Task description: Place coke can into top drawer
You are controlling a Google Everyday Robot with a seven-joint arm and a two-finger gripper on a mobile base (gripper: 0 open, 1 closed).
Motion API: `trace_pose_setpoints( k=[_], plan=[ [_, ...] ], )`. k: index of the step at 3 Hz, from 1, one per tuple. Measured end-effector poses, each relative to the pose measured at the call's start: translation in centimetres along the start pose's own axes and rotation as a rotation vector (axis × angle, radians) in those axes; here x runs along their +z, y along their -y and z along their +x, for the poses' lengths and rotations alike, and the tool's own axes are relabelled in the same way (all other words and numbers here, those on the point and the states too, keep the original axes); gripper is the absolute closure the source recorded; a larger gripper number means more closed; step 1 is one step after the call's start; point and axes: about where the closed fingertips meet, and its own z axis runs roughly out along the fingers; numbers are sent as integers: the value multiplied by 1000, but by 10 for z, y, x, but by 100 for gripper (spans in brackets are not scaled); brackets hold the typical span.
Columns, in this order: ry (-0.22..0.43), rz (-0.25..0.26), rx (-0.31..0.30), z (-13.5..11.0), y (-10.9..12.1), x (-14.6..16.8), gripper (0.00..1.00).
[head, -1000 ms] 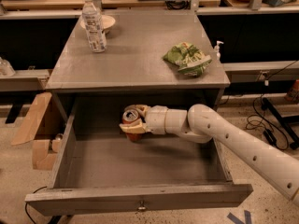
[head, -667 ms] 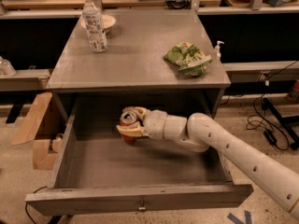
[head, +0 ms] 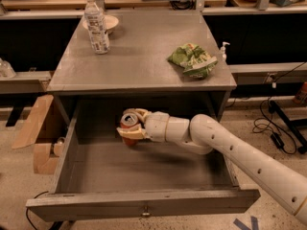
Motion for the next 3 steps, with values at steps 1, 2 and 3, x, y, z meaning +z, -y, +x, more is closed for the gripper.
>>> trace_pose_setpoints(
  k=[1,2,3],
  plan=[
    [1,-3,0,-1,-1,1,28],
    [3,-7,-1,-1,-2,3,4],
    [3,-8,-1,-2,-3,4,0]
  ],
)
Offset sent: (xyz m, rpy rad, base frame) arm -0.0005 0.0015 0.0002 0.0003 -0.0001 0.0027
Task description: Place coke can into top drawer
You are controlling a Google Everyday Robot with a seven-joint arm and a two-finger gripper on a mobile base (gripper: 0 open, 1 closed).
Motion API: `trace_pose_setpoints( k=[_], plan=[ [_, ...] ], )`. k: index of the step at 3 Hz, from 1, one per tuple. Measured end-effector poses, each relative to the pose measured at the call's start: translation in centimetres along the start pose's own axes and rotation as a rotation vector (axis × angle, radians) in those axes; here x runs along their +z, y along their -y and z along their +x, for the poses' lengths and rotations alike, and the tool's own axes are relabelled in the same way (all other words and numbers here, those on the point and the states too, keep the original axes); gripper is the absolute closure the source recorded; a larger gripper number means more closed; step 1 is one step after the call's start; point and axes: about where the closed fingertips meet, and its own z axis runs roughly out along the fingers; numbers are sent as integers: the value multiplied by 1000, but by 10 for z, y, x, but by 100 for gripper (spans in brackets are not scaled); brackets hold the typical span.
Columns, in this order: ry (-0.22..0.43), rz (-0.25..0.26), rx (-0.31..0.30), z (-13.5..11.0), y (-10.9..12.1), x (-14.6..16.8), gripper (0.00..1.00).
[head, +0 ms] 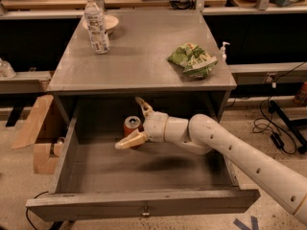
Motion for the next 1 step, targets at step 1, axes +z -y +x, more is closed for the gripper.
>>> trace_pose_setpoints(
  k=[1],
  plan=[
    [0,0,0,0,0,0,0]
  ],
)
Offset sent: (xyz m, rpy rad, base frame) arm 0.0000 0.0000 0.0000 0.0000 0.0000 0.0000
